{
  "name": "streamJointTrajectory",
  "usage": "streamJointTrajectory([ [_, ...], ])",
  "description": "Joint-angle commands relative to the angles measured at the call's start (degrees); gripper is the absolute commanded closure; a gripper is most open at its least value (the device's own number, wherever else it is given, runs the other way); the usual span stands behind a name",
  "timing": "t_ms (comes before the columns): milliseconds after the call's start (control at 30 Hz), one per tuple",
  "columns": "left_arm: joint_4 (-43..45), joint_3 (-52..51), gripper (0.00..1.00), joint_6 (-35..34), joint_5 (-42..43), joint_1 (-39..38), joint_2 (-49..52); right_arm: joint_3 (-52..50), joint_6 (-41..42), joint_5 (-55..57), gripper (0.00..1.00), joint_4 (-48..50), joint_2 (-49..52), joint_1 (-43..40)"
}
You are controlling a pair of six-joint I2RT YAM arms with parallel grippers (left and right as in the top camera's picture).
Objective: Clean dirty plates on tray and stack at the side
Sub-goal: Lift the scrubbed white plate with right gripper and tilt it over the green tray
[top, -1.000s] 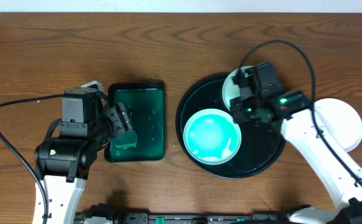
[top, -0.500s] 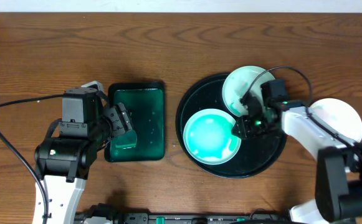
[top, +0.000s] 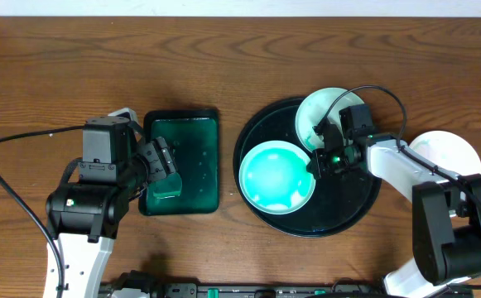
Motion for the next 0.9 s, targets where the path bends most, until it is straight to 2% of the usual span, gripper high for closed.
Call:
streamJointTrajectory([
  [0,0.0,1.3,0.20,0.3,0.3,0.3,-0.1,-0.2,1.7,1.5,0.99,-0.3,-6.8,0.6],
  [33,0.0,1.3,0.20,0.3,0.3,0.3,-0.1,0.3,1.8,2.6,0.99,-1.6,-11.1,0.9],
  [133,0.0,1.3,0.20,0.3,0.3,0.3,-0.1,3.4,1.8,6.6,0.99,-5.3,-14.9,3.1],
  [200,0.0,1.3,0.20,0.3,0.3,0.3,-0.1,8.9,1.8,10.5,0.99,-8.3,-14.7,7.3],
  [333,0.0,1.3,0.20,0.3,0.3,0.2,-0.1,17.7,2.7,15.6,0.99,-8.2,-10.9,14.1],
  [500,0.0,1.3,0.20,0.3,0.3,0.3,-0.1,29.6,2.7,23.5,0.99,-2.8,1.1,23.7],
  [600,0.0,1.3,0.20,0.3,0.3,0.3,-0.1,32.3,2.6,30.6,0.99,2.8,6.0,27.6],
  [733,0.0,1.3,0.20,0.3,0.3,0.3,-0.1,32.7,0.1,40.9,0.99,9.6,6.2,32.4],
  [867,0.0,1.3,0.20,0.3,0.3,0.3,-0.1,32.7,-6.9,51.8,0.99,12.8,4.9,38.2],
])
